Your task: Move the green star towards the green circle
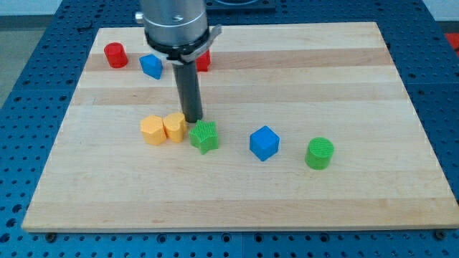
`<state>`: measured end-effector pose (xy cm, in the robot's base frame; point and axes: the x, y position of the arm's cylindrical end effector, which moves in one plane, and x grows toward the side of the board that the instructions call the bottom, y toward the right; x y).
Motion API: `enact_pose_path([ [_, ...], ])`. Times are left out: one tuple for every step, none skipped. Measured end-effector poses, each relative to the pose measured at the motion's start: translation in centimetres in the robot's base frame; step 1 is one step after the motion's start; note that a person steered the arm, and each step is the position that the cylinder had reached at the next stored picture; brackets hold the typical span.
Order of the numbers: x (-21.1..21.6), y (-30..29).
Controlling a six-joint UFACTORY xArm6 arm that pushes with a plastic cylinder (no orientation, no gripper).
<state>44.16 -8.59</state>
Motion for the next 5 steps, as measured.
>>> enact_pose_path([
  [0.3, 0.7],
  [-0.3, 4.3],
  [1.5, 4.6],
  [2.8, 3.2],
  [4.7, 2.4],
])
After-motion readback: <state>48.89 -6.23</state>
